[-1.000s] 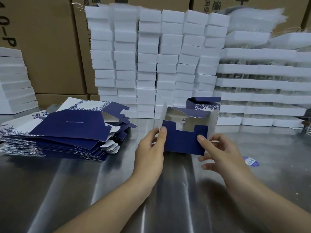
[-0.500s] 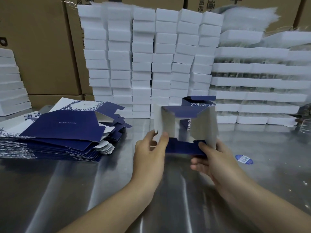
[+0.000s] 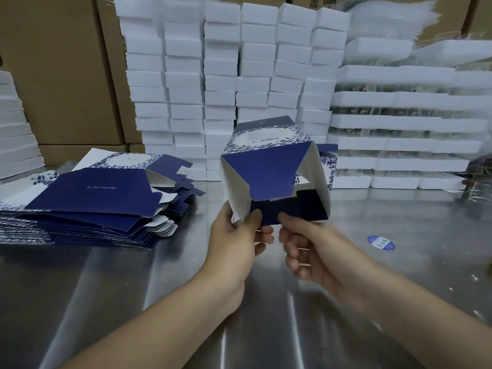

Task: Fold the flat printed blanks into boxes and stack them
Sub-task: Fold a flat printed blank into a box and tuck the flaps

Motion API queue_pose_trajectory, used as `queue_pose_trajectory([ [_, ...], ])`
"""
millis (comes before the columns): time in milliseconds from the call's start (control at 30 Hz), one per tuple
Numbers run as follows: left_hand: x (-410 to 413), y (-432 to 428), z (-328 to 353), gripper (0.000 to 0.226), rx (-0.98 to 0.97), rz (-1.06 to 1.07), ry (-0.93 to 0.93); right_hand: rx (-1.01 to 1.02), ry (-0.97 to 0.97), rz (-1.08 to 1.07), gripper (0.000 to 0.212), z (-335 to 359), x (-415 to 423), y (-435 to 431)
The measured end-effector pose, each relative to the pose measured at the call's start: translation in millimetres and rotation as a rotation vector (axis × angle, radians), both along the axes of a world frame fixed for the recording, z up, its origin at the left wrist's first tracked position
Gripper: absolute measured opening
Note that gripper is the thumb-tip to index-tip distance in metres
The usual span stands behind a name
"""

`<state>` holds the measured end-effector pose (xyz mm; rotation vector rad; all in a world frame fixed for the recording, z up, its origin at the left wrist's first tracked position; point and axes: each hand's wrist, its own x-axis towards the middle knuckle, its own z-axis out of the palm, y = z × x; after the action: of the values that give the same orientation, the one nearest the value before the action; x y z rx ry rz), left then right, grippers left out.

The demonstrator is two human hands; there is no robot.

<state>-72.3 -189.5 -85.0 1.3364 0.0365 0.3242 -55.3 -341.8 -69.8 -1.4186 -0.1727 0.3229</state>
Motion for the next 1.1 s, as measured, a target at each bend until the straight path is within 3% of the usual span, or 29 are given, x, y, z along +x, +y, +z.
queue_pose_trajectory([
  [267, -5, -6, 3, 0.026, 0.049, -0.03, 0.001, 0.13, -0.048, 0.05, 0.04, -2, -2, 0],
  [400, -6, -16, 6, 0.059, 0.091, -0.222, 0.142, 0.137, -0.061, 0.172, 0.039, -2, -9, 4],
  [467, -5, -23, 3, 0.076, 0.125, -0.203, 0.177, 0.084, -0.078, 0.186, 0.035, -2, -12, 6],
  [667, -2, -15, 2, 0.064, 0.009, -0.205, 0.135, 0.034, -0.024, 0.056, 0.045, 0, -8, 6],
  [900, 2, -13, 0, 0.056, 0.164, -0.139, 0.119, 0.019, -0.056, -0.037, 0.047, -1, -4, 2],
  [1100, 7, -8, -1, 0.055, 0.164, -0.108, 0.114, 0.01, -0.068, -0.078, 0.053, -3, 1, 2],
])
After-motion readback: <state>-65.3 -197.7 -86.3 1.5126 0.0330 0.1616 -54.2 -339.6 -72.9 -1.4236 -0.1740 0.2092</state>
